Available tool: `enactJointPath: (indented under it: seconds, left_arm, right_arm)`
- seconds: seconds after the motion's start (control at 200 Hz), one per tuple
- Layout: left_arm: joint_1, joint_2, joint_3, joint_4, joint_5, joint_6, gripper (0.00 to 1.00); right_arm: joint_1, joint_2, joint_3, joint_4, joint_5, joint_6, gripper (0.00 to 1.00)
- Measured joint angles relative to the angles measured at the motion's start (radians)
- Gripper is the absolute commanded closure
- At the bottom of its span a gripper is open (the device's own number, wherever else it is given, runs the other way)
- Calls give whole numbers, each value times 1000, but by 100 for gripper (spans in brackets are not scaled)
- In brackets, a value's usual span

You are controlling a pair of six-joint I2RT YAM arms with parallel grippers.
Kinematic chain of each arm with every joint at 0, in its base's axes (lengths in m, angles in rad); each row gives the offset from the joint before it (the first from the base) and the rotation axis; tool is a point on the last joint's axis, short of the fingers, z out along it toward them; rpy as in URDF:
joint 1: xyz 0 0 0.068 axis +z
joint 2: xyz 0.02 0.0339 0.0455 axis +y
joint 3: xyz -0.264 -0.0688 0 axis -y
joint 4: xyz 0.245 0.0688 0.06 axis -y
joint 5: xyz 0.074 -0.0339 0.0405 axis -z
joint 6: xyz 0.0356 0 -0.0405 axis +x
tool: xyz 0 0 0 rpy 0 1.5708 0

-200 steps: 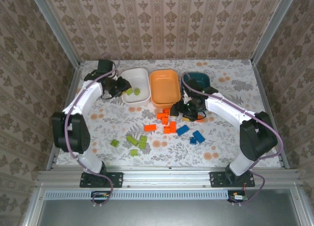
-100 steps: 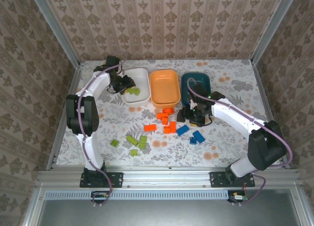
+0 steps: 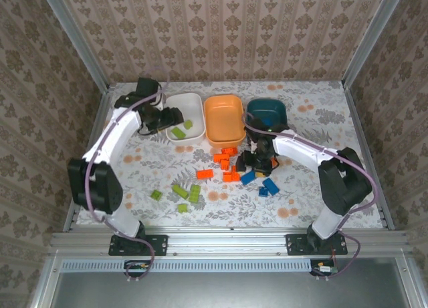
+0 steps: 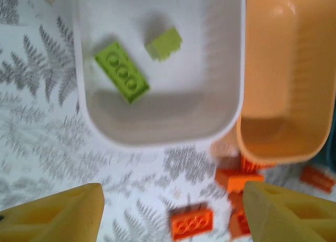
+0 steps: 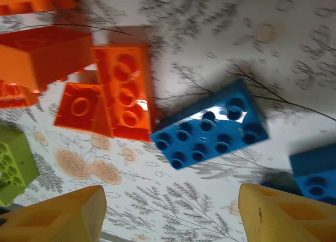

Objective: Sort the legos into containers by color

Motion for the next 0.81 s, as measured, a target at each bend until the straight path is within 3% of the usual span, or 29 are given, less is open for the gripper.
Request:
enactJointPath:
  seconds: [0.185, 0.38, 0.585, 0.805]
  left_arm:
    - [-133, -199, -304, -50, -82, 3, 29]
    - [-206, -301, -598, -64, -103, -135, 30]
    - [-293, -345, -669, 2, -65, -326, 30]
    - [-306, -290, -685, 79, -40, -457, 32]
  right_arm:
    - [14, 24, 60, 0, -9, -23, 32]
    - [14, 26, 74, -1, -11, -42, 32]
    - [14, 26, 74, -2, -14, -53, 32]
    - [14, 25, 74, -2, -14, -53, 32]
